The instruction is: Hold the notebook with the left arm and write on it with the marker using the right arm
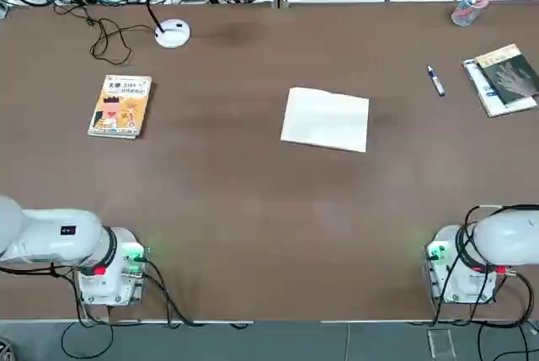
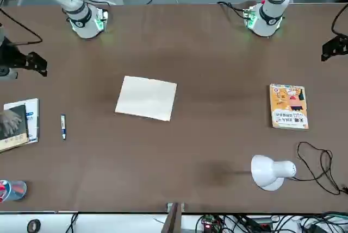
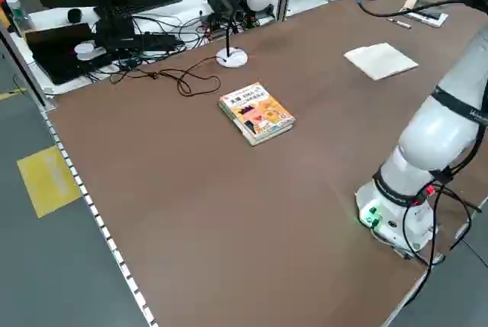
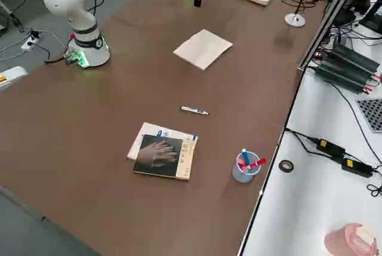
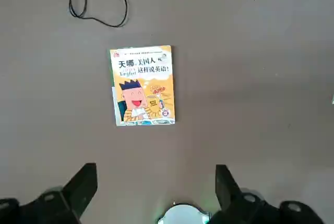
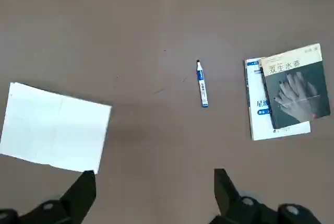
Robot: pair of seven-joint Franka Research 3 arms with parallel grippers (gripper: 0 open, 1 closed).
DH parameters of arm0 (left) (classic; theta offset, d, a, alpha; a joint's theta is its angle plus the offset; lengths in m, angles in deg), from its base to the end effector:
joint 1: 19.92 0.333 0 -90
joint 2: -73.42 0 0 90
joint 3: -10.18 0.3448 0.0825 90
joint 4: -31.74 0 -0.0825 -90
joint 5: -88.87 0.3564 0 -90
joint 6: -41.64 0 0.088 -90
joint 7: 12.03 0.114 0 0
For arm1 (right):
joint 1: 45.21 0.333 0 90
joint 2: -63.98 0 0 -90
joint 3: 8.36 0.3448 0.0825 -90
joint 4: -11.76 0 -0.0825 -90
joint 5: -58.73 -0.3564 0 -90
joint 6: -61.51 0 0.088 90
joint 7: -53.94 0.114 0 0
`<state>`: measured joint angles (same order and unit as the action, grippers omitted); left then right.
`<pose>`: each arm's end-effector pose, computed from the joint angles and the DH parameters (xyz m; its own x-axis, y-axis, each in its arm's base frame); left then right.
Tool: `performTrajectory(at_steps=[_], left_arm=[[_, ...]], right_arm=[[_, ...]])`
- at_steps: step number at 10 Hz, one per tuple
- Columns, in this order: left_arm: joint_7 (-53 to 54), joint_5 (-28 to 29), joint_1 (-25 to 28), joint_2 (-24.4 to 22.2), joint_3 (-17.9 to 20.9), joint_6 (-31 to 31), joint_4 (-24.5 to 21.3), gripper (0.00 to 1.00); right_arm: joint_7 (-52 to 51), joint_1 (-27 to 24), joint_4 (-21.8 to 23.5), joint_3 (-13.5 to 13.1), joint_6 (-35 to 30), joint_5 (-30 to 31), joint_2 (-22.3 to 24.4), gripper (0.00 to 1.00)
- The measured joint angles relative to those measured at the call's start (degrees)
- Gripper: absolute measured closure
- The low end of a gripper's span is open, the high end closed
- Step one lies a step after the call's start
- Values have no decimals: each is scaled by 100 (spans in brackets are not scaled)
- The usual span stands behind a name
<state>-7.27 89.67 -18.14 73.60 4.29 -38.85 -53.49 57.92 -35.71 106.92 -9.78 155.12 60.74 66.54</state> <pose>0.5090 -0.0347 0.6672 0.9846 -0.1517 -0.0866 -0.1528 -0.9882 -0.0064 0.5122 0.0686 0.6350 0.9971 0.0737 0.0199 0.0730 -0.9968 0.0326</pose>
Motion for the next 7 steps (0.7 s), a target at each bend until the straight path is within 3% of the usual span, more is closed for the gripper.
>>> performTrajectory(at_steps=[7], left_arm=[[7,-11,-57,3,-53,0,1,0]], right_arm=[[0,0,0,3,2,-6,0,0]])
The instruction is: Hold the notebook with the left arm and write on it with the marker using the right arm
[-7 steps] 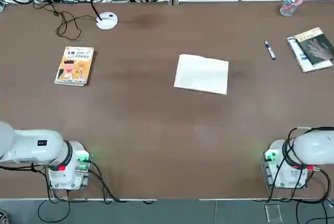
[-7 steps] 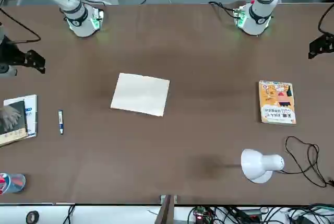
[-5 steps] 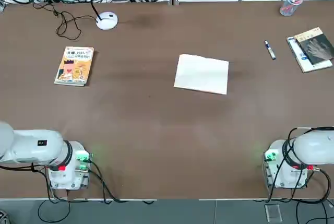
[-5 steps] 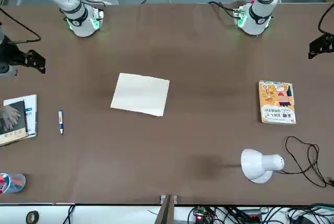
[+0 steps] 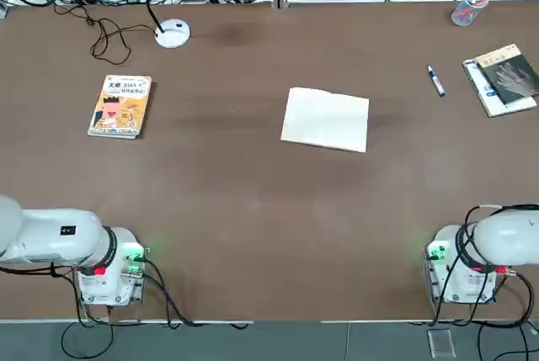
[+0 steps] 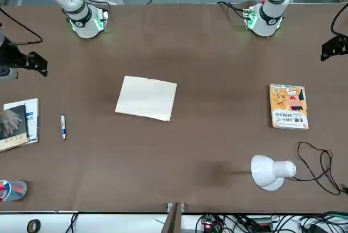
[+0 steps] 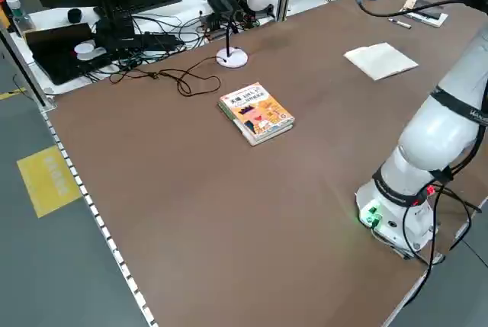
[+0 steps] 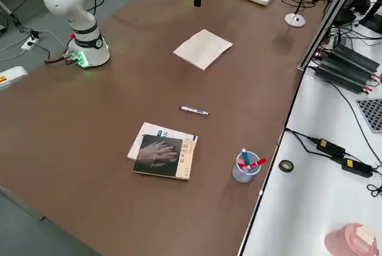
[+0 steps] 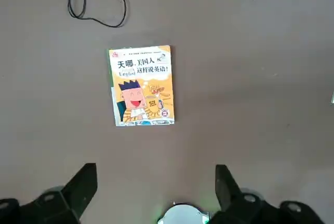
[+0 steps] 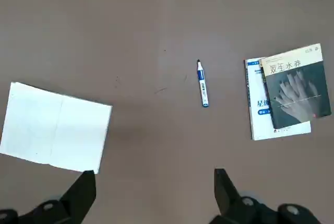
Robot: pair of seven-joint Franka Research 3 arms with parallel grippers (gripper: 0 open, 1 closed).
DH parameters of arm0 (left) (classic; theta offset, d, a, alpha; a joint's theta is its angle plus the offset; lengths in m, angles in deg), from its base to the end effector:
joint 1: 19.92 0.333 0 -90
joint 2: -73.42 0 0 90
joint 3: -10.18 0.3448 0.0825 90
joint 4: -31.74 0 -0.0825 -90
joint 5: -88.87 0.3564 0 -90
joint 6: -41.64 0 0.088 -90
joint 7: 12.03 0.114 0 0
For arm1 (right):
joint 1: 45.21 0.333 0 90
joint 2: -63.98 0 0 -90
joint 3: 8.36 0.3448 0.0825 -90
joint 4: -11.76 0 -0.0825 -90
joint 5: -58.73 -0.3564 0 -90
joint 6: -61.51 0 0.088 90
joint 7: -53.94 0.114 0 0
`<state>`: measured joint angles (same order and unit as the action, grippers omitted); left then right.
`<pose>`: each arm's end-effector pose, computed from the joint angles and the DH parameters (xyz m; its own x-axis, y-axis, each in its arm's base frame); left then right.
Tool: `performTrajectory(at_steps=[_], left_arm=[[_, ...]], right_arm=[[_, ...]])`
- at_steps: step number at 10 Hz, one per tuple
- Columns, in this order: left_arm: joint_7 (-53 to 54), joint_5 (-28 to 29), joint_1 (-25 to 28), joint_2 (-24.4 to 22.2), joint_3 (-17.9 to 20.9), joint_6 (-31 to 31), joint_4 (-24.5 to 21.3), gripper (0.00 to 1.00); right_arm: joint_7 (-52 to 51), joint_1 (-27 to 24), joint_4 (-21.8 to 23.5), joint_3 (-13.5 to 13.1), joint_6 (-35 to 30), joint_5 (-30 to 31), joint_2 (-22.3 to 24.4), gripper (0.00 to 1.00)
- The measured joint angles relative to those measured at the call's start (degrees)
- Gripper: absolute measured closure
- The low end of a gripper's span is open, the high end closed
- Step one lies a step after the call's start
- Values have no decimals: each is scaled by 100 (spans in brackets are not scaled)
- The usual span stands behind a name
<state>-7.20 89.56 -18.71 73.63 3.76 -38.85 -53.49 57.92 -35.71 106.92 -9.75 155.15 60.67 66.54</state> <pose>0.5083 -0.0447 0.6669 0.9812 -0.1721 -0.0869 -0.1731 -0.9849 -0.0043 0.5122 0.0690 0.6351 0.9970 0.0742 0.0203 0.0735 -0.9968 0.0314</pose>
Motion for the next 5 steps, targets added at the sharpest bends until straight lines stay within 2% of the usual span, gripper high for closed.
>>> performTrajectory(at_steps=[5], left_arm=[[-382,-307,-442,212,-283,-18,162,0]], right_arm=[[0,0,0,-2,-2,-1,3,0]])
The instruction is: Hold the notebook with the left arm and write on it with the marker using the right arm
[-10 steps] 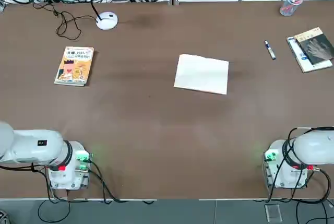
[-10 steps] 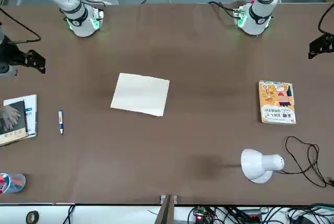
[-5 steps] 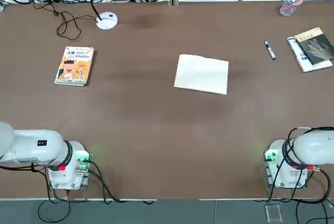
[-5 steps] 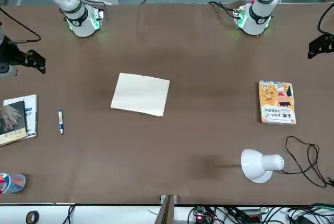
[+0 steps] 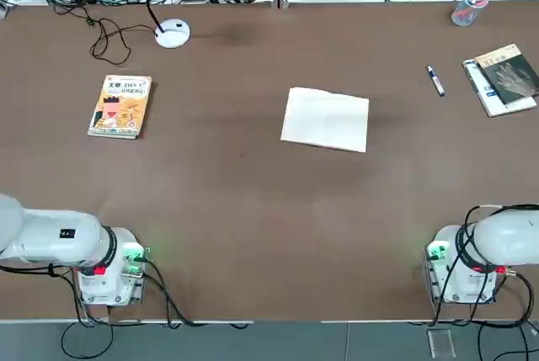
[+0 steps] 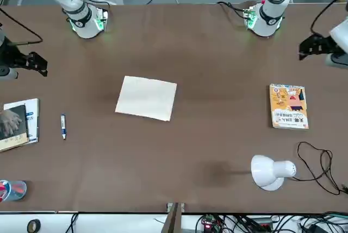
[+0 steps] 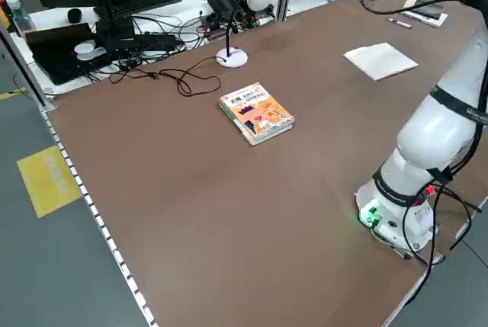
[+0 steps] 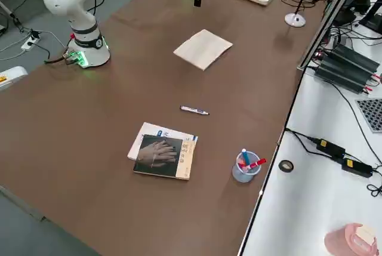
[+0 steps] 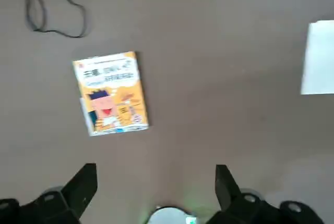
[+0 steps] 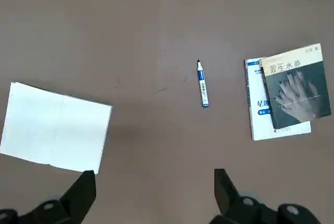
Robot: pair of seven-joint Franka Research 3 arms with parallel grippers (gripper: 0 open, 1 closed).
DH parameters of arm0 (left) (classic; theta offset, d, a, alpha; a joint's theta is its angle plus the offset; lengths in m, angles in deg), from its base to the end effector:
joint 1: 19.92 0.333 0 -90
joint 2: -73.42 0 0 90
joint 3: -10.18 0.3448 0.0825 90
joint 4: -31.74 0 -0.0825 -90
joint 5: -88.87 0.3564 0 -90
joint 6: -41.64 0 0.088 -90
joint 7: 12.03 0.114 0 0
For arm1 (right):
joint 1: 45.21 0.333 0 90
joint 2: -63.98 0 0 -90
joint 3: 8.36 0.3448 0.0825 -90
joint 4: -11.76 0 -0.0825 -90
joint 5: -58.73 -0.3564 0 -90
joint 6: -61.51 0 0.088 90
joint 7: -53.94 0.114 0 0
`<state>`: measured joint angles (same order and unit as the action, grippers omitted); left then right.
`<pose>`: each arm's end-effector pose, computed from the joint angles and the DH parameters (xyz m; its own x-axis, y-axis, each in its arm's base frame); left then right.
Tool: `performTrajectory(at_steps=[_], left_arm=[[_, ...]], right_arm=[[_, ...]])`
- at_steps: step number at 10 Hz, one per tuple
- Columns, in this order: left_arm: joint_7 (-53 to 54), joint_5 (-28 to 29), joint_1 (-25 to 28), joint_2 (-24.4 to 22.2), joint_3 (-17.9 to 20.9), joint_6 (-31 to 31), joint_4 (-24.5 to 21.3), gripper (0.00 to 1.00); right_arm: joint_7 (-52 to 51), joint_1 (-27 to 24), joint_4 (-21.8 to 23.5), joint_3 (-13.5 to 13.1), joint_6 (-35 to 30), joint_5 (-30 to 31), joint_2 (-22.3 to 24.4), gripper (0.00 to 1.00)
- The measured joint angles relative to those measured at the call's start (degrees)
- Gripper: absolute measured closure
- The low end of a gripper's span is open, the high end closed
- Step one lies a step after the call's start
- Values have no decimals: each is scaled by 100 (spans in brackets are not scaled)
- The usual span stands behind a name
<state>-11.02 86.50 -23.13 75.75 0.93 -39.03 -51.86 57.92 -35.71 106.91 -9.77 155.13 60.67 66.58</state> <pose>0.5101 -0.1158 0.6606 0.9668 -0.2390 -0.0901 -0.2353 -0.9707 0.0494 0.5120 0.0688 0.6355 0.9971 0.0738 0.0209 0.0731 -0.9968 0.0313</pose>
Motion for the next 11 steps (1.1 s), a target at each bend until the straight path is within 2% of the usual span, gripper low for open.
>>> performTrajectory(at_steps=[5,11], left_arm=[[-1593,-105,-1083,289,-88,-150,110,0],[-3174,-140,-2234,834,-105,-1032,105,0]], right_arm=[[0,0,-1,0,-1,-1,8,0],[0,0,0,0,2,-1,8,0]])
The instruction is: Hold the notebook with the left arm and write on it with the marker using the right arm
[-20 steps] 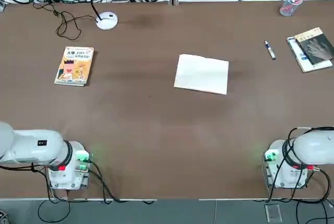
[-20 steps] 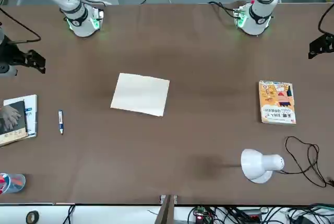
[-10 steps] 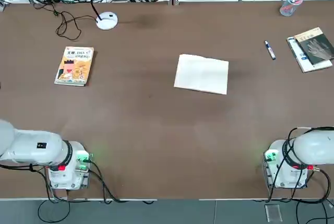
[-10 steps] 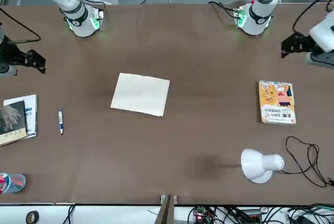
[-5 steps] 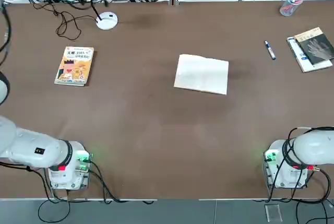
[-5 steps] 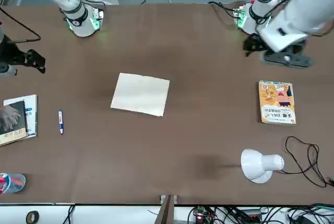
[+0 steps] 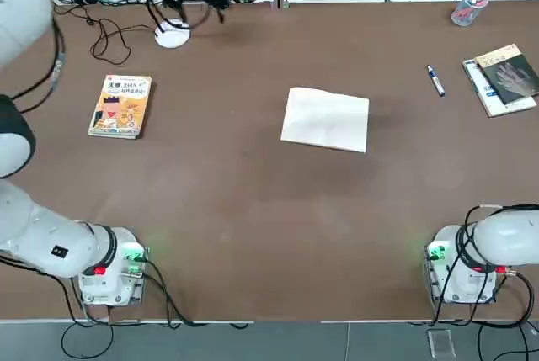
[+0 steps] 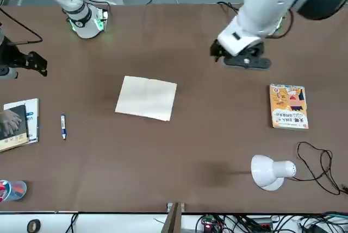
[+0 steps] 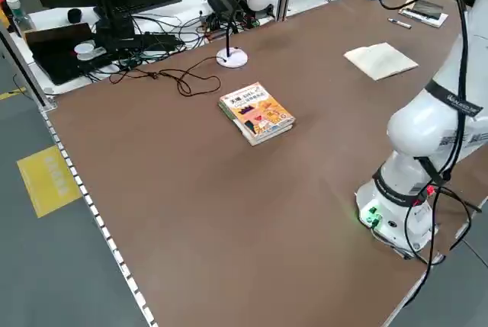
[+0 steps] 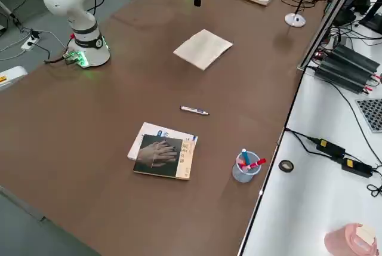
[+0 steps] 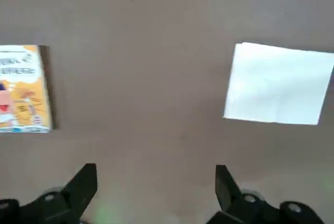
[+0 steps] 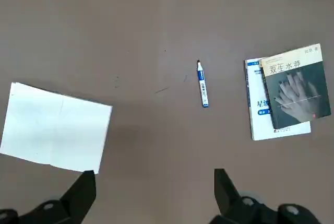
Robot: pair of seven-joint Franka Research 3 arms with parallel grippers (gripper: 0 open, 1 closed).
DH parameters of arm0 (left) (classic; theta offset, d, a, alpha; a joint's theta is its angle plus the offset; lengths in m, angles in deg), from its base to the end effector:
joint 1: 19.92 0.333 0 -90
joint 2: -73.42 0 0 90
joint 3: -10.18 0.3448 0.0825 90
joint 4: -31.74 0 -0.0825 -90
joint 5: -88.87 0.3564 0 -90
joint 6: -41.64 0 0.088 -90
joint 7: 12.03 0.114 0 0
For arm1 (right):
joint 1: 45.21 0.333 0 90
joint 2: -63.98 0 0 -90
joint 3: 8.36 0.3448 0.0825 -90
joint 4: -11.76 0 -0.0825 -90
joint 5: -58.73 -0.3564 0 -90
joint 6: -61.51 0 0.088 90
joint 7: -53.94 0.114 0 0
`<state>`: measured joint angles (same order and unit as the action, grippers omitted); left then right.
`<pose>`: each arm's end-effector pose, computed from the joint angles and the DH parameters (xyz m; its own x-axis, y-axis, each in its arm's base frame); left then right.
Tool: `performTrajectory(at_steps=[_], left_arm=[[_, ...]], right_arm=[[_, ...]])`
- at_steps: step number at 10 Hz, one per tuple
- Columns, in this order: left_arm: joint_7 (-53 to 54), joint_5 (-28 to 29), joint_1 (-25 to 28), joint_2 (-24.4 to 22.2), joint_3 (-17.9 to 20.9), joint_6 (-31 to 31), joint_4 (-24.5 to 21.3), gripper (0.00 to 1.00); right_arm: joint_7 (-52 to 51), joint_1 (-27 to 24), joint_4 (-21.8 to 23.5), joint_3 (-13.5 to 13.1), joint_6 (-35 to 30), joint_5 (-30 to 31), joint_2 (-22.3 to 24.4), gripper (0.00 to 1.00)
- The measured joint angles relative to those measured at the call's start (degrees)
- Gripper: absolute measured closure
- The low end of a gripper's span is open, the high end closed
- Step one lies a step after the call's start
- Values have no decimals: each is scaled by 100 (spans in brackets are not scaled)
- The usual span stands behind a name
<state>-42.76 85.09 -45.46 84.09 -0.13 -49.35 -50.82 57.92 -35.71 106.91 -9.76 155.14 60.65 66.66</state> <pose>0.4786 -0.3417 0.6036 0.9929 -0.0869 -0.0816 -0.0816 -0.9944 0.0665 0.5116 0.0688 0.6362 0.9970 0.0740 0.0224 0.0733 -0.9968 0.0309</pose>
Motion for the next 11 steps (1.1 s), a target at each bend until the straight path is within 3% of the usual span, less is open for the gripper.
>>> performTrajectory(at_steps=[11], left_arm=[[-1556,183,-1287,1263,11,-1454,-4,0]], right_arm=[[-2,0,-7,1,14,-4,2,0]])
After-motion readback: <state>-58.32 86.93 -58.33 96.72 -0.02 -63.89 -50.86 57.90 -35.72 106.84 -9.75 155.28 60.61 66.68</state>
